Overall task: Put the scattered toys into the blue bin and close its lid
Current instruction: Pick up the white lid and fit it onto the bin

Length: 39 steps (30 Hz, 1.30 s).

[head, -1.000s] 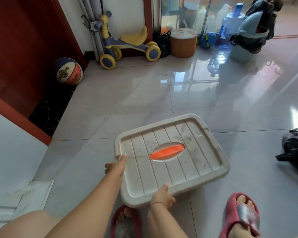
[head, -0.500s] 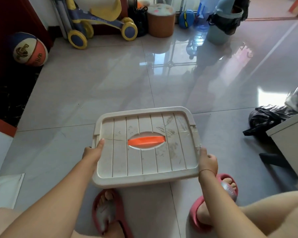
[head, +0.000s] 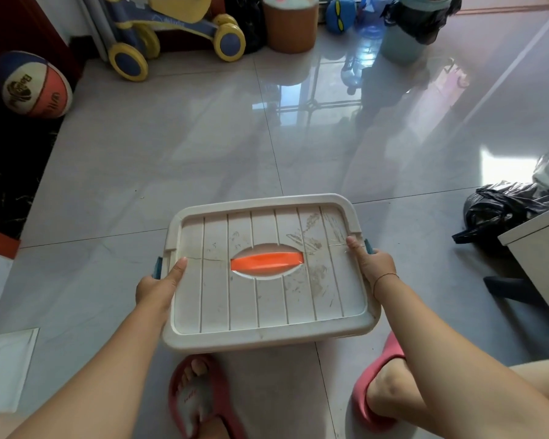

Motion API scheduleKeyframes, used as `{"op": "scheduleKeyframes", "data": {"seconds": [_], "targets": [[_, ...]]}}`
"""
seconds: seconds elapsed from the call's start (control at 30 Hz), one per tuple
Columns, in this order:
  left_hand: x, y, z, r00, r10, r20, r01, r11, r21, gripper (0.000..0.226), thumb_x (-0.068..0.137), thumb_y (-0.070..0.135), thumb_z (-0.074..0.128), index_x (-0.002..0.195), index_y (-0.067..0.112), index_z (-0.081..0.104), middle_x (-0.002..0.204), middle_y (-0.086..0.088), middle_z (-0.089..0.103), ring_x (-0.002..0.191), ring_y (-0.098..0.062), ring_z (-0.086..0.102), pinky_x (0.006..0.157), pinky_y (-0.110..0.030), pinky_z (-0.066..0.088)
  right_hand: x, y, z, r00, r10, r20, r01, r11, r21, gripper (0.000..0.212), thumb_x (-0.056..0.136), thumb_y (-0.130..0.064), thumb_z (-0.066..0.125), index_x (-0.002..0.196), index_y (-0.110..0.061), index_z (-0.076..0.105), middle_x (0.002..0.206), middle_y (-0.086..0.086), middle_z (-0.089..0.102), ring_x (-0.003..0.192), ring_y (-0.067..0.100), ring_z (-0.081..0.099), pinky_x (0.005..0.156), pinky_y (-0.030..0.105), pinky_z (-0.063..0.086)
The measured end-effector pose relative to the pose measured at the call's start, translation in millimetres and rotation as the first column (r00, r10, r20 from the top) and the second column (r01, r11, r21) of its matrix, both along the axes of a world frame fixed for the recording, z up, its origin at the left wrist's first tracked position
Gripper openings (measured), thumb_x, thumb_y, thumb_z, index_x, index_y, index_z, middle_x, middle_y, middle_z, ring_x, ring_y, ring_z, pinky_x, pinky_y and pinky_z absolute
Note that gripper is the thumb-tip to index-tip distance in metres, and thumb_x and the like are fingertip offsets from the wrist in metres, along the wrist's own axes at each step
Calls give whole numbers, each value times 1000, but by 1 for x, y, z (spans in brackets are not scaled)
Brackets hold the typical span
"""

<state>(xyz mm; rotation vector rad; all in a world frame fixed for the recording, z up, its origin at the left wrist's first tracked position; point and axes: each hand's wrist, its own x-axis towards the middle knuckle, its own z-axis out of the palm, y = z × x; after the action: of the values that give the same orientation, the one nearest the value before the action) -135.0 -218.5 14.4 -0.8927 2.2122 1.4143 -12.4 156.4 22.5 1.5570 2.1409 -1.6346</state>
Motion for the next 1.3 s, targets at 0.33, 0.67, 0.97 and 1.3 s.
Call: {"op": "scheduleKeyframes", "data": {"seconds": [0.33, 0.67, 0.97, 1.3], "targets": [[9, 9, 3, 979, -157, -128, 104, 931, -349, 65, 77, 73, 49, 83, 9, 51, 79, -11, 57, 67, -28, 54, 63, -38, 46, -7, -4, -2, 984, 135, 114, -158, 959, 237, 56, 84, -62, 48, 96, -8, 55, 91, 10, 60, 86, 32, 56, 72, 35, 40], [9, 16, 1, 936, -341, -87, 206, 733, -649, 68, 92, 62, 28, 103, 0, 54, 108, -18, 52, 81, -33, 53, 78, -45, 46, -15, -18, 0, 941, 176, 287, -290, 858, 424, 50, 96, -48, 31, 111, -3, 46, 113, 22, 58, 102, 39, 55, 72, 37, 36], [-3, 17, 16, 923, -382, 46, 359, 813, -458, 56, 96, 54, 29, 114, 2, 39, 115, -22, 56, 97, -38, 57, 74, -41, 44, -6, -26, 7, 956, 144, 254, -216, 934, 284, 54, 95, -42, 34, 133, -5, 33, 130, 28, 46, 116, 44, 47, 95, 49, 38], [-51, -15, 76, 549, -592, 591, 780, 616, -107, 48, 95, 22, 52, 136, -1, 39, 124, -19, 50, 108, -30, 55, 100, -40, 47, -23, -51, 3, 956, 210, 207, -271, 903, 333, 49, 96, -37, 35, 139, -12, 32, 128, 27, 50, 114, 45, 49, 95, 50, 39]]}}
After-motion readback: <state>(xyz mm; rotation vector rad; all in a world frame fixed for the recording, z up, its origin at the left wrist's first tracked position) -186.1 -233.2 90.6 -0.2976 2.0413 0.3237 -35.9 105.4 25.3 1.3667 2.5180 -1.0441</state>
